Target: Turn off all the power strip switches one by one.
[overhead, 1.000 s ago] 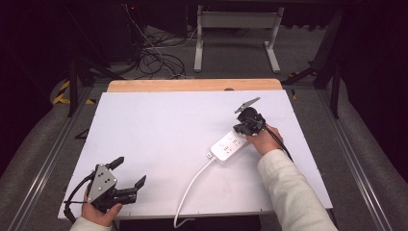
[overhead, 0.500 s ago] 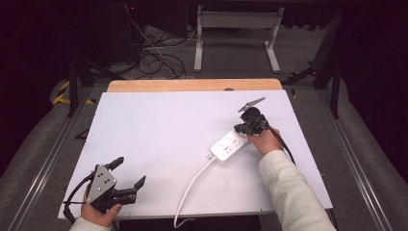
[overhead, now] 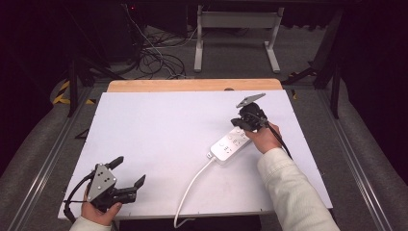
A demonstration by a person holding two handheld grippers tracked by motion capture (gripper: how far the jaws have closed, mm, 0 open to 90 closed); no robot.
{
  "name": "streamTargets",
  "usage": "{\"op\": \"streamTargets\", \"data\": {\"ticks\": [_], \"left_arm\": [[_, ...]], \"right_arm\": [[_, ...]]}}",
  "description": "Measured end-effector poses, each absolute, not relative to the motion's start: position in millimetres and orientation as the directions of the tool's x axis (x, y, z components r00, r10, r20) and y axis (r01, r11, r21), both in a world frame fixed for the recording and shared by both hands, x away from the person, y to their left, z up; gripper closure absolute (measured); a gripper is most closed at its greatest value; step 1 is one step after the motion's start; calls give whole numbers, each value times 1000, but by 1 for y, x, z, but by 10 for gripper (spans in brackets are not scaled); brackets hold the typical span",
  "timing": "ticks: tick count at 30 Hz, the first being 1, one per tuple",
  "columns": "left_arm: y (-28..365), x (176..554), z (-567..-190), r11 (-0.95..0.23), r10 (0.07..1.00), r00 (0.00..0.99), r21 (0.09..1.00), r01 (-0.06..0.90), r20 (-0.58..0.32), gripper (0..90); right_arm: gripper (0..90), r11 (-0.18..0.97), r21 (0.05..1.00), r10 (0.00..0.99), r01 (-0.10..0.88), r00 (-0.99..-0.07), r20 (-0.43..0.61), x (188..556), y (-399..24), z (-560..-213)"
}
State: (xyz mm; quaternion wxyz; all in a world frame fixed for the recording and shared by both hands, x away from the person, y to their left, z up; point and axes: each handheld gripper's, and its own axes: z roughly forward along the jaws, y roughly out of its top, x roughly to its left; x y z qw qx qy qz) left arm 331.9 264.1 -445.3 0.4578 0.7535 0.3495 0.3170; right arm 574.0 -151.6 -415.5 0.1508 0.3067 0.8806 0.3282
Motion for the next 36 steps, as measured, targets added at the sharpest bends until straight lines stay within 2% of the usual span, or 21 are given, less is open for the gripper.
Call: {"op": "streamTargets", "data": {"ticks": [14, 26, 36], "left_arm": [[265, 332, -446, -331, 817, 556, 913, 240, 150, 116], [265, 332, -446, -331, 818, 555, 912, 242, 150, 116], [265, 332, -446, -331, 818, 555, 912, 242, 150, 116]], "right_arm": [[900, 603, 679, 641, 418, -761, -101, 574, -156, -411], [900, 522, 705, 724, 479, -686, -70, 585, -190, -408], [900, 471, 698, 766, 539, -643, -20, 592, -206, -426]]}}
